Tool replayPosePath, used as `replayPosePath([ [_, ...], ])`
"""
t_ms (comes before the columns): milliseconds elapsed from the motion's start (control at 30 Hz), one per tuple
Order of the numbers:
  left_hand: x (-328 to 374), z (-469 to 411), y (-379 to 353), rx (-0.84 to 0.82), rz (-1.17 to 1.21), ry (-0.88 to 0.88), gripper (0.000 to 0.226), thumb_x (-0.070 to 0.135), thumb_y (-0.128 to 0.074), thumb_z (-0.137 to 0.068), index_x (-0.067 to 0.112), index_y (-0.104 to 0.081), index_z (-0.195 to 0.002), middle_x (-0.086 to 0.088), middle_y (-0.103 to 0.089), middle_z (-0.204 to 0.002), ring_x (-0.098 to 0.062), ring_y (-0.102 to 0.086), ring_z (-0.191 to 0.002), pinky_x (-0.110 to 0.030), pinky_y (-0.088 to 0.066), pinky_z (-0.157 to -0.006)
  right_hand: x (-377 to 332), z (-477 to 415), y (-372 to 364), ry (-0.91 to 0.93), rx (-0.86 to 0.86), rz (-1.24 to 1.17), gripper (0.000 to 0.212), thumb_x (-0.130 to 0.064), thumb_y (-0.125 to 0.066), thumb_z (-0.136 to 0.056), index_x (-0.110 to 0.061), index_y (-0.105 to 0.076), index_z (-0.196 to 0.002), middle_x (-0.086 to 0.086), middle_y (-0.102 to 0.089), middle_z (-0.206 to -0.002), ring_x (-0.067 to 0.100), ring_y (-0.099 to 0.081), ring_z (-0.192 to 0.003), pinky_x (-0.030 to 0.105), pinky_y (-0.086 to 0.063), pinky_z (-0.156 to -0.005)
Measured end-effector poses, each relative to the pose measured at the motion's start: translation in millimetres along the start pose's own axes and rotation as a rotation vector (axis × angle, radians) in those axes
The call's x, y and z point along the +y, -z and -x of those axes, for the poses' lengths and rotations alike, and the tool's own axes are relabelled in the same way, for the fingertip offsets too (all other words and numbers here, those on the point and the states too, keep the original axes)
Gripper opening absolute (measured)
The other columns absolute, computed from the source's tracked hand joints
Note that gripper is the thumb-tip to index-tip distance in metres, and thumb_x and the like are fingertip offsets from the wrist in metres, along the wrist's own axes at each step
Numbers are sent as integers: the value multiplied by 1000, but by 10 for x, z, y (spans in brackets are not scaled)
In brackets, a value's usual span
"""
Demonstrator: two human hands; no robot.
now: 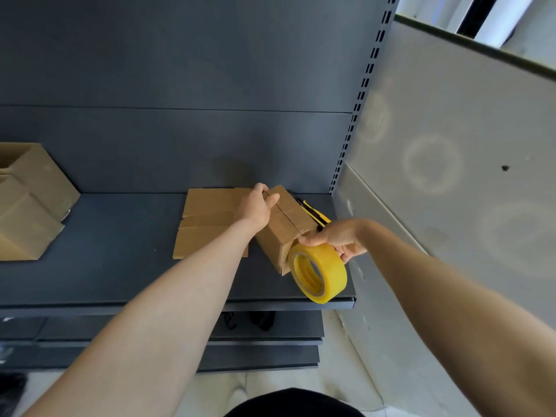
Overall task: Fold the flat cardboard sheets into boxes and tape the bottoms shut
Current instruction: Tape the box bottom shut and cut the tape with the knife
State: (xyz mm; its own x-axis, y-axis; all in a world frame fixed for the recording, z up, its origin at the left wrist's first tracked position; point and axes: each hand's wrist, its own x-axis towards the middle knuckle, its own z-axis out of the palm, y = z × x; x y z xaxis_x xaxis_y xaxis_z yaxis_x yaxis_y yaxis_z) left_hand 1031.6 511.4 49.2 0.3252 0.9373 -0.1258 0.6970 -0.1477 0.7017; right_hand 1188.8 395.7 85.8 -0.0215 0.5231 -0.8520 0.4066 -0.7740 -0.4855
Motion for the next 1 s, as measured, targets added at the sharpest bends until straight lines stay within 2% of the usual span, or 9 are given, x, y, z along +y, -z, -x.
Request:
replayPosePath([
  [100,35,38,15,61,-148,8,43,45,-43,-96,17,-41,-129,-9,-56,-123,-29,-54,-107,-38,-45,-78,-70,-59,-58,-19,38,11,64,-54,-61,-84,-22,-43,-136,10,-57,-128,30,-56,-114,45,-48,-88],
  [200,103,169,-6,298,-411,-258,36,38,-53,-93,12,-50,-118,-10,-52,-122,-28,-47,-109,-37,-40,-87,-106,-75,-54,-16,56,12,65,-55,-59,-84,-19,-44,-136,10,-58,-127,30,-58,-111,43,-49,-82],
  [300,78,315,-62,179,-323,-491,29,36,-52,-94,11,-60,-107,-5,-55,-116,-24,-48,-108,-34,-34,-93,-88,-98,-52,17,43,-22,63,-55,-60,-84,-18,-48,-133,9,-61,-124,29,-60,-110,45,-50,-87],
  [400,-51,360,-32,-32,-302,-456,52,47,-48,-93,16,-48,-134,1,-42,-144,-18,-31,-135,-36,-16,-113,-3,-109,-22,96,-85,-144,65,-48,-66,-78,-13,-52,-131,11,-64,-123,29,-61,-111,48,-45,-101],
  [467,-110,354,13,-102,-336,-426,71,61,-46,-87,21,-34,-145,7,-27,-154,-11,-14,-144,-41,1,-116,53,-107,10,123,-197,-195,60,-38,-68,-75,-9,-55,-126,11,-65,-120,27,-63,-108,46,-45,-101],
  [533,-122,349,26,-137,-339,-414,80,68,-47,-82,24,-29,-147,9,-21,-156,-8,-8,-145,-42,7,-115,84,-126,12,109,-218,-195,56,-35,-69,-74,-9,-58,-122,10,-67,-115,25,-64,-104,43,-46,-99],
  [733,-140,318,49,-129,-392,-451,81,62,-55,-83,23,-27,-148,8,-19,-157,-7,-6,-145,-40,12,-114,-23,-243,-111,38,-104,-98,49,-43,-68,-80,-10,-61,-115,8,-70,-105,23,-67,-96,40,-52,-86],
  [833,-132,317,35,-147,-447,-446,94,66,-60,-76,22,-21,-149,7,-15,-158,-9,-3,-146,-41,14,-112,-5,-276,-174,7,-29,-65,44,-46,-68,-81,-11,-58,-106,9,-68,-103,23,-65,-94,37,-54,-75],
  [1000,-104,255,20,-103,-437,-447,87,51,-65,-81,20,-22,-149,4,-17,-158,-13,-4,-146,-39,12,-113,58,-325,-258,89,-100,-171,37,-29,-71,-81,-7,-62,-109,10,-70,-106,24,-66,-100,38,-51,-91],
])
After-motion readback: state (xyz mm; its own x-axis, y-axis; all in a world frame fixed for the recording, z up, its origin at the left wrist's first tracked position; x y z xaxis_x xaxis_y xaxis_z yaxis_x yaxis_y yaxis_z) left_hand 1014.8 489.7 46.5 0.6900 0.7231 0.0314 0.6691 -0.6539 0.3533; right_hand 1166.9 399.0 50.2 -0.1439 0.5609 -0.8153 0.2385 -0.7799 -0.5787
